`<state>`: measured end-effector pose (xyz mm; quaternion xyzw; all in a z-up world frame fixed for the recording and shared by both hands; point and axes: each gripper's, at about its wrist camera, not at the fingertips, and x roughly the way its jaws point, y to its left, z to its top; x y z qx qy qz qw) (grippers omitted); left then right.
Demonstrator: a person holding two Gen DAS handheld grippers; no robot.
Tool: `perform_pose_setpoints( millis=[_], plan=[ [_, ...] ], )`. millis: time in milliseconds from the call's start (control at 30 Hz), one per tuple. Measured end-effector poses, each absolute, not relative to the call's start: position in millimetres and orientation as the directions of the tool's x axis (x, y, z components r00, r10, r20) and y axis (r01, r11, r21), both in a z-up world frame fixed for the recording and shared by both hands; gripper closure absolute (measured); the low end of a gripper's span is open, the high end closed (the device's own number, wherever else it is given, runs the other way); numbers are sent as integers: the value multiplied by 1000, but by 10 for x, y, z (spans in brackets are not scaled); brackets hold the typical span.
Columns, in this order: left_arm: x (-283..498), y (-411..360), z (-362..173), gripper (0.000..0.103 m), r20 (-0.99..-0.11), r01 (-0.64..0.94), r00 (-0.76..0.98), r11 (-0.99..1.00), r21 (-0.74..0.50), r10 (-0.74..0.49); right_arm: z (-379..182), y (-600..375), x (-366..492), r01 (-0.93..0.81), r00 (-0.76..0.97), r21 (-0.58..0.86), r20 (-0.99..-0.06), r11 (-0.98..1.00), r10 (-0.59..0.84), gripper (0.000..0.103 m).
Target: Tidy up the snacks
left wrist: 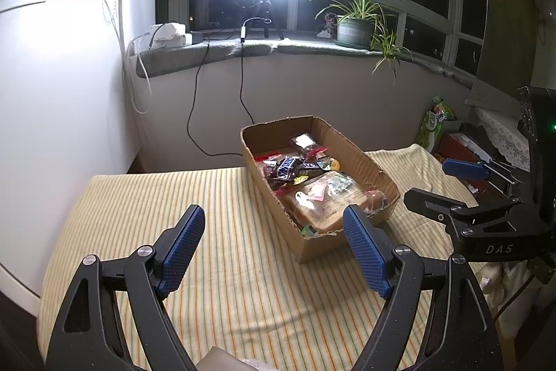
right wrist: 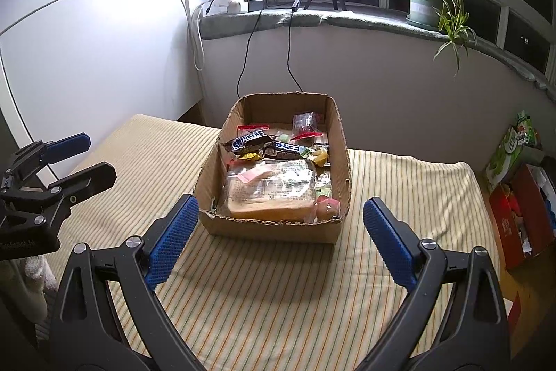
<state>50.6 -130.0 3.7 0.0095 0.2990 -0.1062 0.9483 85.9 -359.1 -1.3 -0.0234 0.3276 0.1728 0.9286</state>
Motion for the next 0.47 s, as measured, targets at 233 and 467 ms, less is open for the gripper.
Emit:
perform_pose_setpoints(
  millis=[233,467],
  plan=[
    [498,-1295,31,21,-565,209,801,977,-45,-197,-14,-3597,866,-337,725,70,-617,939,306,5],
    [505,-1295,35,21,-563,212,803,976,-41,-198,-65,-3609,872,-328,721,75,-625,942,300,6]
  ],
)
